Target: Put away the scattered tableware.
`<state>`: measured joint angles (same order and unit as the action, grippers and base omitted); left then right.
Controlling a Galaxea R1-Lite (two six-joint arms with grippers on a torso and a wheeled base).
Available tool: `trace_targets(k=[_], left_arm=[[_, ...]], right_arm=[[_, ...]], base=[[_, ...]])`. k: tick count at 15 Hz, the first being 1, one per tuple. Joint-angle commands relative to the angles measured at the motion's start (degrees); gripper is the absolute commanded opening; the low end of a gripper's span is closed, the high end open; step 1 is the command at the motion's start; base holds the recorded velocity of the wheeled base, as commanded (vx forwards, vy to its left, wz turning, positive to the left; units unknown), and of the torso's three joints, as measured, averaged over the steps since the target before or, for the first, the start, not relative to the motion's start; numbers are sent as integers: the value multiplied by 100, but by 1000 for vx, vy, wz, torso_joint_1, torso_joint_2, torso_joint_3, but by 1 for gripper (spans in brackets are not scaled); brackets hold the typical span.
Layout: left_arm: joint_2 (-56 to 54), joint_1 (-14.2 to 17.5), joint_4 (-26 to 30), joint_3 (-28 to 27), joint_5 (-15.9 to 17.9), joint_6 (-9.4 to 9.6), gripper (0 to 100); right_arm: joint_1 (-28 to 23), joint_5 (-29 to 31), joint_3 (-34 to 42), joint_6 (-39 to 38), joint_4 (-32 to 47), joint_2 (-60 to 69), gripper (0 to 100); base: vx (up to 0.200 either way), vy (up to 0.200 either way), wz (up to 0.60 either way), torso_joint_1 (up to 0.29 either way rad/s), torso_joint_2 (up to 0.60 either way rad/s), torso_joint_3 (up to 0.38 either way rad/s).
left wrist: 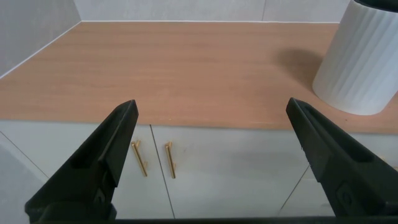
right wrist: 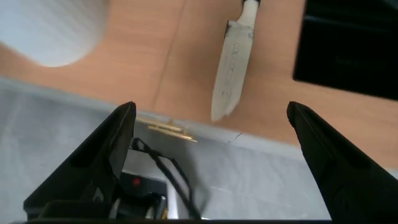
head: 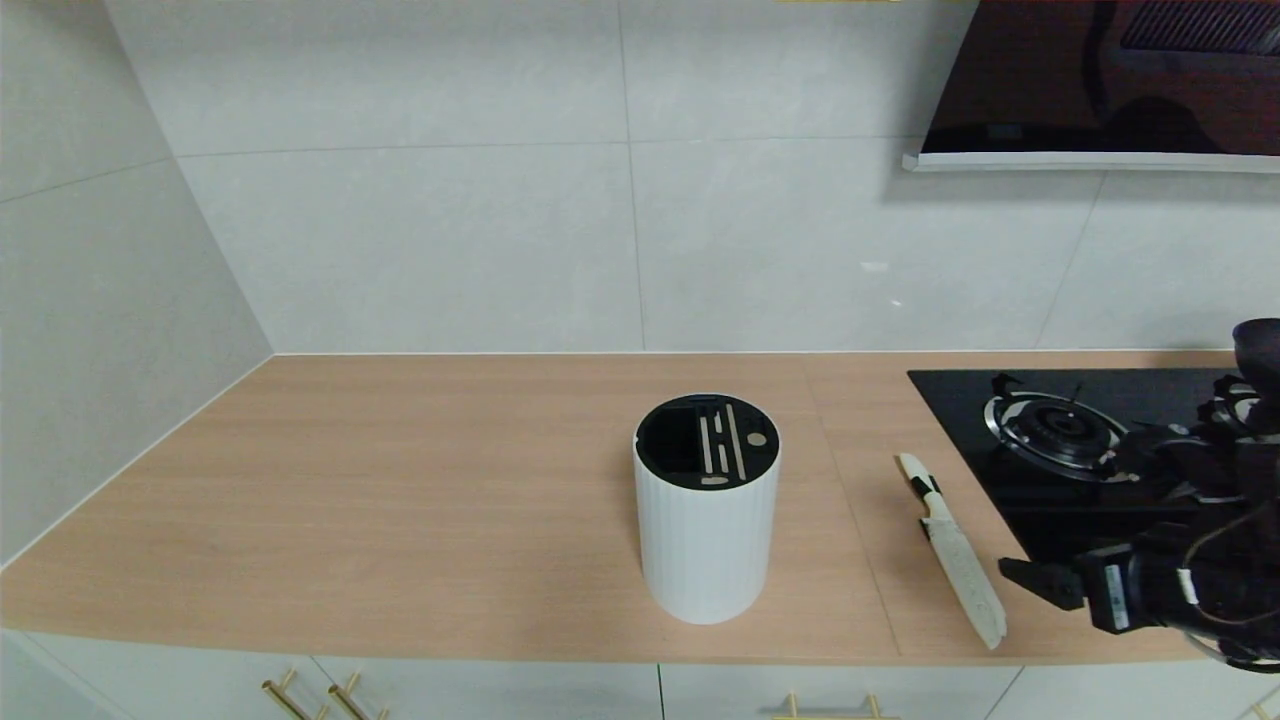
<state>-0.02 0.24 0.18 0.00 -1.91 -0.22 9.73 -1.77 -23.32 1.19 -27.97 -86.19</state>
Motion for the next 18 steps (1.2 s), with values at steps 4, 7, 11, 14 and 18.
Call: trace_targets(k=[4,7,11,14,18], left_arm=[[2,2,-1,0,-2,4,100],[2,2,-1,0,-2,-4,100],[2,2,-1,0,-2,-4,100],[2,2,-1,0,-2,-4,100],[2,2,-1,0,-2,-4,100]], right_arm=[[258,493,-463,-5,-1607,-2561,100],[231,625,-858,-93,-1633,-3027,100],[231,766,-1351,-243,-2002,-3730,100],[223,941,-1535,-269,-2248,-4020,100],[38,950,-1737,-489,-2292,-4178,100]], base=[[0,0,0,0,0,0],[0,0,0,0,0,0],[0,0,0,0,0,0],[0,0,0,0,0,0],[0,0,0,0,0,0]])
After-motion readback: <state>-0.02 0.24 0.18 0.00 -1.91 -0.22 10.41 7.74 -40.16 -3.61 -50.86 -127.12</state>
